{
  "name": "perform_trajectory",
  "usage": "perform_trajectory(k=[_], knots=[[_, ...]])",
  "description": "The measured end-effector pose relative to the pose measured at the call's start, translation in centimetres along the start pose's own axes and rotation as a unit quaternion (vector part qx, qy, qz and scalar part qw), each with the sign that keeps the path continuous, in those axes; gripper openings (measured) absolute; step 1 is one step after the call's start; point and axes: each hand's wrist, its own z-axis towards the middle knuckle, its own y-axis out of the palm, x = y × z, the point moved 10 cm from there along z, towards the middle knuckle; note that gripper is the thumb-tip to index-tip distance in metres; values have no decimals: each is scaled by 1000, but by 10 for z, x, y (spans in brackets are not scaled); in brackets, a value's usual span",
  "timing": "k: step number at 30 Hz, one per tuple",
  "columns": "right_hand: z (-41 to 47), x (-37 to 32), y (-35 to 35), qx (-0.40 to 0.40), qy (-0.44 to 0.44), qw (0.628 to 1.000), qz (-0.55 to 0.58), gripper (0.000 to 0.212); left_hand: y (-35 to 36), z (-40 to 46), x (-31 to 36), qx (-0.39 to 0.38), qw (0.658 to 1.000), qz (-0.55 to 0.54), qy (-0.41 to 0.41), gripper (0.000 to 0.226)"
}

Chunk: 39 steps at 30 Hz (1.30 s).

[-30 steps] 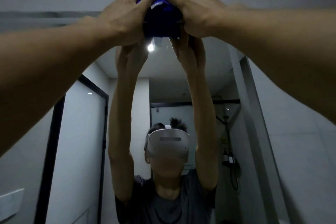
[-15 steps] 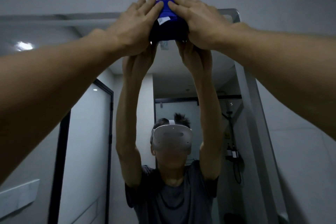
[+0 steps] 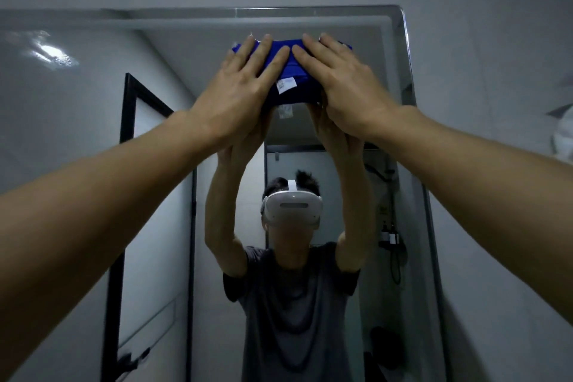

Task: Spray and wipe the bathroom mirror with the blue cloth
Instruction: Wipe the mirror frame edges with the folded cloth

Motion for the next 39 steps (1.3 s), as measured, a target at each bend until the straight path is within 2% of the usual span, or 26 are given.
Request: perform_trajectory(k=[10,18,26,35,39], knots=[[-70,-27,24,2,-28,1000,0,66,16,-72,32,1,1000,-7,11,66],[-141,-53,38,45,-47,997,-43,70,32,-138,60,16,1000,-19,11,64],[-213,-85,59,-11,-42,998,-38,73,46,-209,90,-42,998,-36,19,79],[-313,-129,85,-73,-42,996,10,64,60,-309,139,-65,991,-116,7,59],[-354,-149,92,-70,-40,996,32,67,65,-347,158,-73,987,-143,-3,61]])
